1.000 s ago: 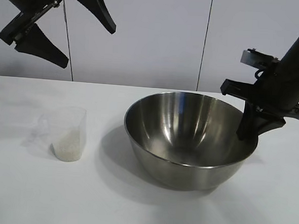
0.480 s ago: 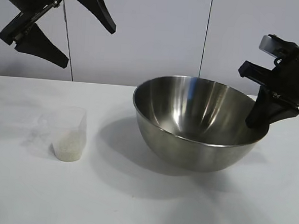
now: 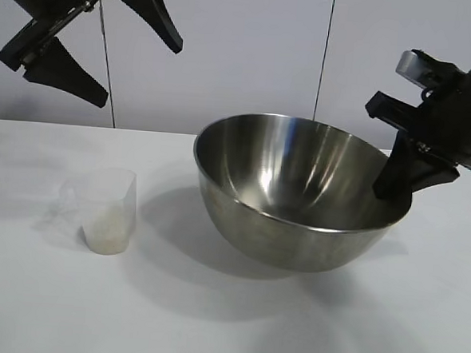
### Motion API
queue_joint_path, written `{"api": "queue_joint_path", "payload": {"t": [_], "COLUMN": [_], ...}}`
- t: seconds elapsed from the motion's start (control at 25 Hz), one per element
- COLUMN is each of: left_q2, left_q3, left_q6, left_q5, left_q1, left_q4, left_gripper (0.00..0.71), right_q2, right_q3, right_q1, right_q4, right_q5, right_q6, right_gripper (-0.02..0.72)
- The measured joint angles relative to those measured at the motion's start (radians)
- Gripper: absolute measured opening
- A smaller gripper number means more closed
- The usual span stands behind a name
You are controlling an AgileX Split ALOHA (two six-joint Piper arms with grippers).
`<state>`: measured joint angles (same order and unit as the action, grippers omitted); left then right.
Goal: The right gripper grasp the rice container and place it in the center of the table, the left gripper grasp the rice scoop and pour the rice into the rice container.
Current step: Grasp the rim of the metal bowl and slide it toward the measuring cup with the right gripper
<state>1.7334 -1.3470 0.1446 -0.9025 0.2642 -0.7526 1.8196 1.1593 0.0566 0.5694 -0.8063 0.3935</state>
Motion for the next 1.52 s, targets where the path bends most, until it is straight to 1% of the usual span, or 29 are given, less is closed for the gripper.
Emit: {"api": "queue_joint_path", "payload": {"t": [0.2,0.44,0.56,0.68,0.92,1.0,1.08,1.12,1.2,1.28,1.32,1.36,1.4,1.52], "left_q2": [0.000,0.000,0.000,0.000,0.000,0.000,0.000,0.000,0.000,0.000,0.000,0.000,0.000,0.000], "left_q3": [0.000,0.000,0.000,0.000,0.000,0.000,0.000,0.000,0.000,0.000,0.000,0.000,0.000,0.000], "left_q6": [0.000,0.000,0.000,0.000,0.000,0.000,0.000,0.000,0.000,0.000,0.000,0.000,0.000,0.000], "left_q5": [0.000,0.000,0.000,0.000,0.000,0.000,0.000,0.000,0.000,0.000,0.000,0.000,0.000,0.000], "left_q1": [0.000,0.000,0.000,0.000,0.000,0.000,0.000,0.000,0.000,0.000,0.000,0.000,0.000,0.000], "left_q4": [0.000,0.000,0.000,0.000,0.000,0.000,0.000,0.000,0.000,0.000,0.000,0.000,0.000,0.000], "left_gripper": [0.694,0.694,0.694,0.694,0.694,0.694,0.694,0.694,0.694,0.694,0.694,0.694,0.694,0.694], "right_q2": [0.003,0.060,0.082,0.092,0.093,0.093,0.093,0.093,0.093,0.093,0.091,0.084,0.073,0.021], "right_q3": [0.000,0.000,0.000,0.000,0.000,0.000,0.001,0.001,0.001,0.001,0.001,0.001,0.001,0.001], "right_q1": [0.063,0.067,0.067,0.067,0.067,0.067,0.068,0.069,0.069,0.069,0.069,0.069,0.069,0.047], "right_q4": [-0.033,-0.046,-0.045,-0.025,-0.018,-0.010,-0.001,-0.001,-0.001,-0.001,-0.001,-0.001,-0.002,0.000], "right_q5": [0.043,0.082,0.097,0.098,0.102,0.101,0.100,0.099,0.096,0.091,0.091,0.089,0.088,0.070], "right_q6": [-0.025,-0.040,-0.042,-0.043,-0.045,-0.045,-0.046,-0.046,-0.046,-0.046,-0.046,-0.047,-0.050,-0.063], "right_gripper": [0.011,0.011,0.011,0.011,0.012,0.031,0.099,0.166,0.333,0.533,0.582,0.619,0.638,0.664]}}
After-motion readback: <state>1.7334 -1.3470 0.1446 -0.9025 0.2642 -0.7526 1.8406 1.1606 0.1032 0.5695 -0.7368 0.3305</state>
